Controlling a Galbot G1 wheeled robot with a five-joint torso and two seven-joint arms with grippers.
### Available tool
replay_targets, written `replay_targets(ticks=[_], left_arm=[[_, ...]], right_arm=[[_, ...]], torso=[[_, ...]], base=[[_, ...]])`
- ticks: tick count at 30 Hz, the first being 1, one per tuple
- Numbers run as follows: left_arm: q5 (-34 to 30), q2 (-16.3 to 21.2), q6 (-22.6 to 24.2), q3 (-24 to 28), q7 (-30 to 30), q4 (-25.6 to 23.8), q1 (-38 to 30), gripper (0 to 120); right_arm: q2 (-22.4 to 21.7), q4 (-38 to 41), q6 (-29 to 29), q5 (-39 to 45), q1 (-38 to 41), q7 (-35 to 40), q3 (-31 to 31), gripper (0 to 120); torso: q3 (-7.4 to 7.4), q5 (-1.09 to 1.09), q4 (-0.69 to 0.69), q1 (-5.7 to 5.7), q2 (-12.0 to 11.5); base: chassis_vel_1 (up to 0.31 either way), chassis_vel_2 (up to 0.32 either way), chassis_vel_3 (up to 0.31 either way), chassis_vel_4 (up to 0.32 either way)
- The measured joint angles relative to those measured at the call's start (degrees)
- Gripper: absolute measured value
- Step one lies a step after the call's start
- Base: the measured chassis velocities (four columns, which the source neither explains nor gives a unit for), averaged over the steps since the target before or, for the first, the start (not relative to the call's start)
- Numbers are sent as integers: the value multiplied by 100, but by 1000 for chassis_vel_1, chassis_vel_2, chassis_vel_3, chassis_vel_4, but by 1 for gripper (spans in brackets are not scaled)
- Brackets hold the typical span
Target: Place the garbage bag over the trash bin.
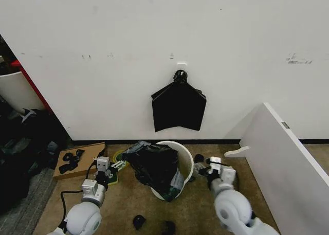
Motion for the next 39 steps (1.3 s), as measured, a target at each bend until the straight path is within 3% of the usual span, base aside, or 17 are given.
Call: replay_targets(ticks=[3,8,28,39], left_arm=[[3,-10,-50,-8,54,31,36,100],[5,22,-90,18,144,50,60,100],[-8,209,-165,61,398,-17,80,100],[3,240,-165,79,434,-1,68,100]], right_arm=[[-494,27,55,398,17,-1639,319,99],[-642,-281,-60,531,561,-2408,77,100],[-403,-1352,-285,192,2384,-2845,-1631,100],[-299,-2299,-134,-161,3345,-2967,-2190,100]], torso=[[0,-3,1,0,0],[1,-1,4,0,0],[1,-2,3,1,0],[1,-2,3,1,0]], base=[[0,0,0,0],[0,0,0,0],[0,0,0,0],[0,0,0,0]])
